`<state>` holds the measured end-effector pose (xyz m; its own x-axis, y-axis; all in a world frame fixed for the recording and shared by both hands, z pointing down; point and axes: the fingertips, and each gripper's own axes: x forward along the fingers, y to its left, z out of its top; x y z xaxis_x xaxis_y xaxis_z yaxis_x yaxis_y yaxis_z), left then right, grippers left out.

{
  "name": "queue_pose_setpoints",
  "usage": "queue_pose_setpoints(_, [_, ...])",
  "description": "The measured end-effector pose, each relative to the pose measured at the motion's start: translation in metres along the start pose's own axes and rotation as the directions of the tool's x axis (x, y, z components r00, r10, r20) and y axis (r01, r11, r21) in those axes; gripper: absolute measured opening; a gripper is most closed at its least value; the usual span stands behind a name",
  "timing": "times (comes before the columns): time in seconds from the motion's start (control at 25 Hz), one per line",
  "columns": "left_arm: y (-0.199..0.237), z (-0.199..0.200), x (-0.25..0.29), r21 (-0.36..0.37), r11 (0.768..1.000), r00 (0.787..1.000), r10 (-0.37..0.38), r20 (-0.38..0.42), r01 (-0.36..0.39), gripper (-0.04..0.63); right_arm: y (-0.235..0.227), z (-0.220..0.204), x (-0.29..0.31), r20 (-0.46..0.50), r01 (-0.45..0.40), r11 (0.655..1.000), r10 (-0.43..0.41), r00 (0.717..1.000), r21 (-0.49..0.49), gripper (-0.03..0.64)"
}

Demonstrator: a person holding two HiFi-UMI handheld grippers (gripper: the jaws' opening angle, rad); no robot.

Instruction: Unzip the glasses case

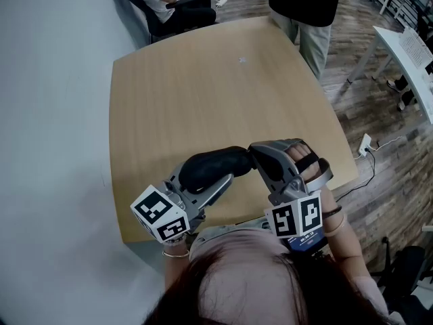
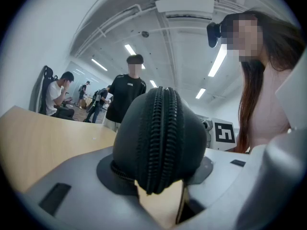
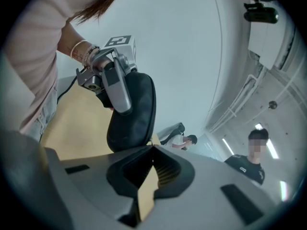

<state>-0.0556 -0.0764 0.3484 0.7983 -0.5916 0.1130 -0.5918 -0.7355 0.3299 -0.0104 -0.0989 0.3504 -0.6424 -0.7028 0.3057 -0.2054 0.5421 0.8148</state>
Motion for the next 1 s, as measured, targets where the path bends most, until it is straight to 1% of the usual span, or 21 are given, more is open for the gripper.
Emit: queue_pose_setpoints(1.0, [0.003,-0.015,0.007,0.018,1.000,0.997,0.016,-0.081,-0.015,0.207,0.009,-0.001,0.003,-0.021,-0.027,1.000,0.027,0.999,-0.014,0.015])
